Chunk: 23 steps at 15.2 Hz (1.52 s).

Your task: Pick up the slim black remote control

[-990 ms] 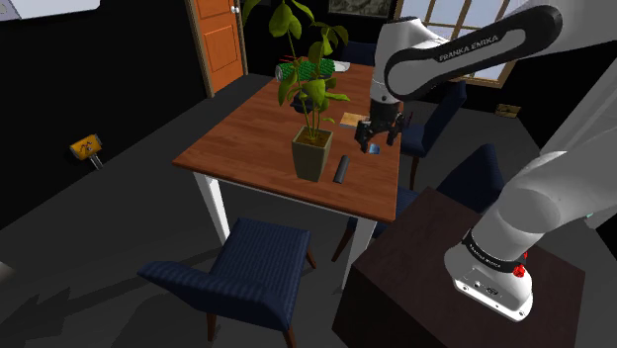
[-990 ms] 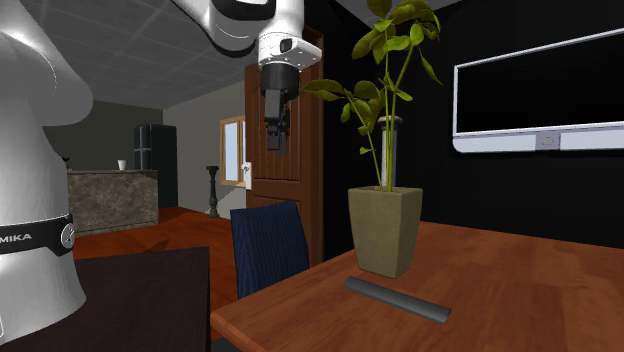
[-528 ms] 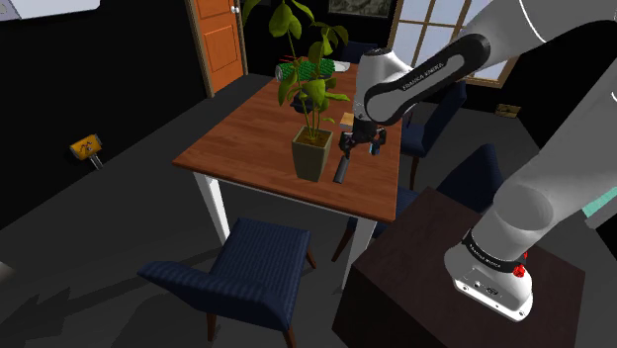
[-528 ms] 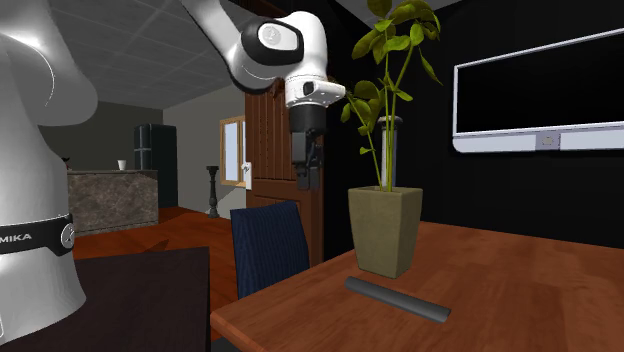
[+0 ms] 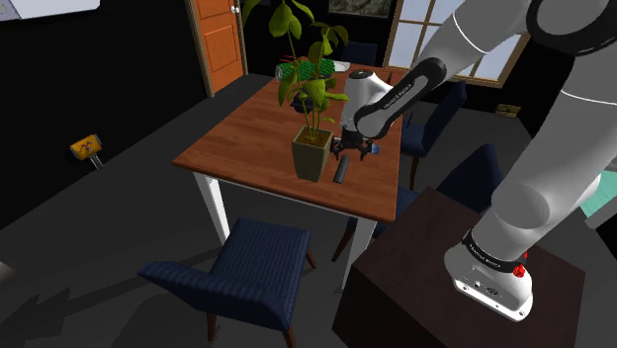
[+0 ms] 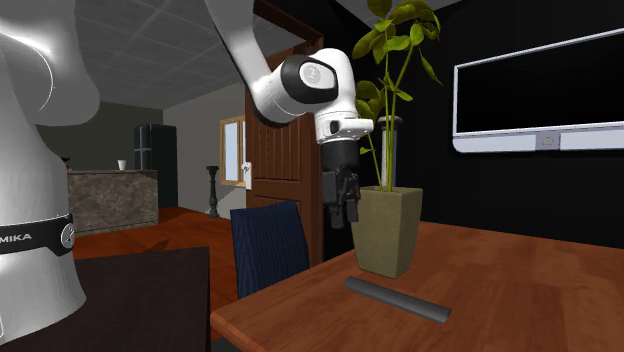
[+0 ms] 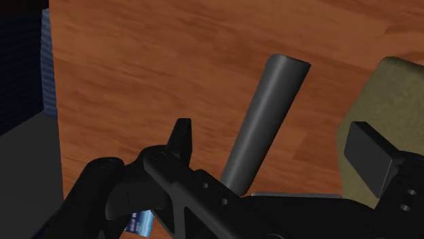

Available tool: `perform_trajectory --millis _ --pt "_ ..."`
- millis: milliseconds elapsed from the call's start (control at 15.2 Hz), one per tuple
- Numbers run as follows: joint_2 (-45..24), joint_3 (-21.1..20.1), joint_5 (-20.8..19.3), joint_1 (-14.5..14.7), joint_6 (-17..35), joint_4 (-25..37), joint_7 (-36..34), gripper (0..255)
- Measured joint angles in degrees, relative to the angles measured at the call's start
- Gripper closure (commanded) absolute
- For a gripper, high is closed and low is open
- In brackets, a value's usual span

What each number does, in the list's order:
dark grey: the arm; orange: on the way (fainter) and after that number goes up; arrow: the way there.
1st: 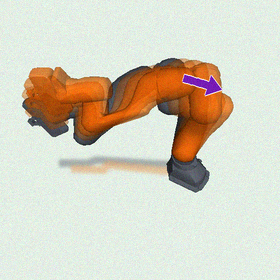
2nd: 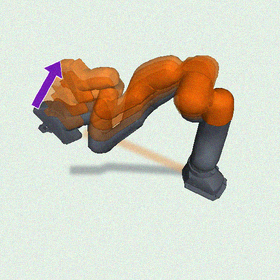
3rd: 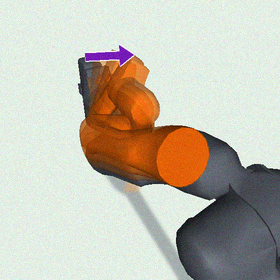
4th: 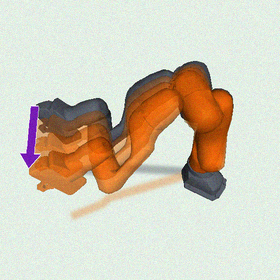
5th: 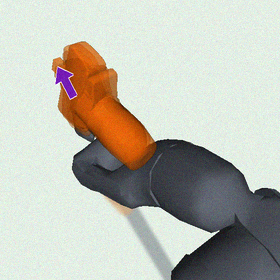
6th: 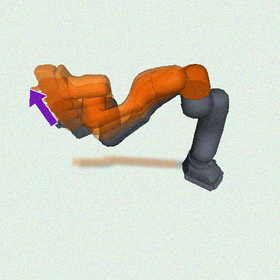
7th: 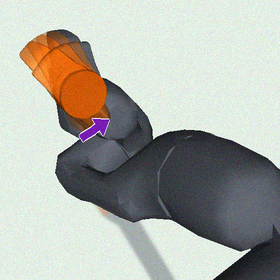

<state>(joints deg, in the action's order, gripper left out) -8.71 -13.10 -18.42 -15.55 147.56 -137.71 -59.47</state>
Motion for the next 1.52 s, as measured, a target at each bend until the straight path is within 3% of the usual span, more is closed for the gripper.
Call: perform_trajectory --millis 396,594,1122,1188,1518 --pt "-12.4 6.6 -9.3 2.3 5.1 8.3 -14.1 0" --pt "-18.2 9.8 -11.4 3.6 6.4 13.6 -19.2 0" --pt "-25.2 12.8 -14.3 5.5 10.6 16.6 -23.4 0" --pt "-25.5 12.9 -14.3 5.6 10.8 16.7 -23.5 255" --pt "-25.3 12.8 -14.4 5.7 11.1 16.8 -23.5 255"
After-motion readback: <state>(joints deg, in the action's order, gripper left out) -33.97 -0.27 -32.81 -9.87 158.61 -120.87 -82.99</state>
